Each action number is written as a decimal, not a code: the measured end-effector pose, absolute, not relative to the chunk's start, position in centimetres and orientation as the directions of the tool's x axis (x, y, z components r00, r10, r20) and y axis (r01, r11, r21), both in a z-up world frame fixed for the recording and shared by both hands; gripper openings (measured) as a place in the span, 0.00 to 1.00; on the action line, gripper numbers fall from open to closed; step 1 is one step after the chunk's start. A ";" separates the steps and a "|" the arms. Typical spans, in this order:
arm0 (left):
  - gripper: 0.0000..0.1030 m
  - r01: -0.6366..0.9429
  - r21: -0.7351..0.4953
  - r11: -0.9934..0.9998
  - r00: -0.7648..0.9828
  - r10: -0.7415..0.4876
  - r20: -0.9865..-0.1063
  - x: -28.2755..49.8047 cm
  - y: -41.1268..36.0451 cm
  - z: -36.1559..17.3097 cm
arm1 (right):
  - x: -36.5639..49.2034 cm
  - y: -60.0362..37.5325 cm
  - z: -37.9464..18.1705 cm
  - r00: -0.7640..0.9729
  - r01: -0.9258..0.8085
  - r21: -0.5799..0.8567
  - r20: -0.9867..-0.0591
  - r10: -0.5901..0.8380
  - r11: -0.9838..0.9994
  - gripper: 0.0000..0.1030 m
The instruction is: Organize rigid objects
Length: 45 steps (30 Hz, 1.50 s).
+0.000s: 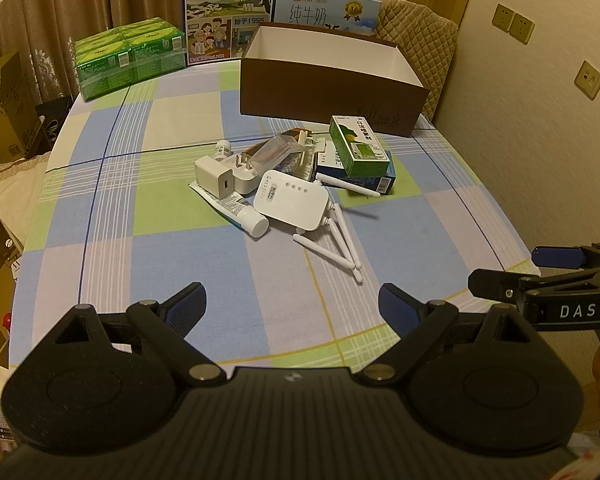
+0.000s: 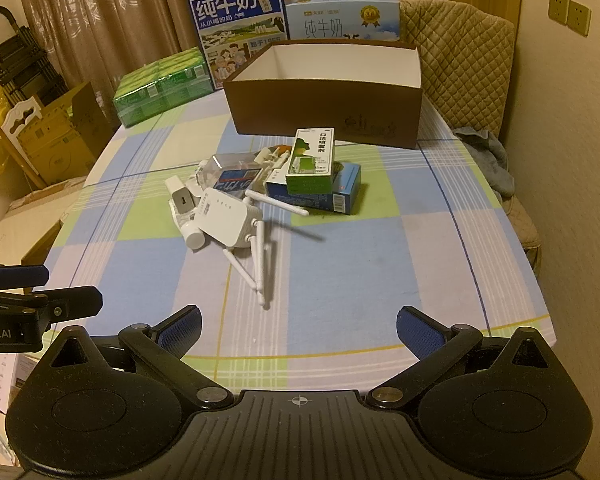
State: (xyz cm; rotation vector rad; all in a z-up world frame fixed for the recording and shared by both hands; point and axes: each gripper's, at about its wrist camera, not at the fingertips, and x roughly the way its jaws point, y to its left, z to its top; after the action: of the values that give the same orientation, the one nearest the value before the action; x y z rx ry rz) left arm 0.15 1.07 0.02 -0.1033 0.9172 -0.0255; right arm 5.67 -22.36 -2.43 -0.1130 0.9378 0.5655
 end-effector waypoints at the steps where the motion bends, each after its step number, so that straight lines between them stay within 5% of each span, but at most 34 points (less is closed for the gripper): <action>1: 0.88 -0.023 -0.100 0.995 0.608 -0.065 -0.791 0.2 1.1 0.0 | 5.7 -22.3 -2.4 0.459 -0.507 0.147 -0.788 0.410 0.849 0.98; 45: 0.89 -0.040 -0.092 0.995 0.607 -0.049 -0.793 0.7 1.2 0.3 | 7.4 -22.7 -2.1 0.448 -0.520 0.154 -0.789 0.421 0.840 0.98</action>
State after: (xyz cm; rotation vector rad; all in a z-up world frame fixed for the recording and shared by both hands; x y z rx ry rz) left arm 0.66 1.22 0.32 -0.1040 0.9194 -0.0054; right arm 7.42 -22.66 -2.07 -0.1164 0.9411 0.5839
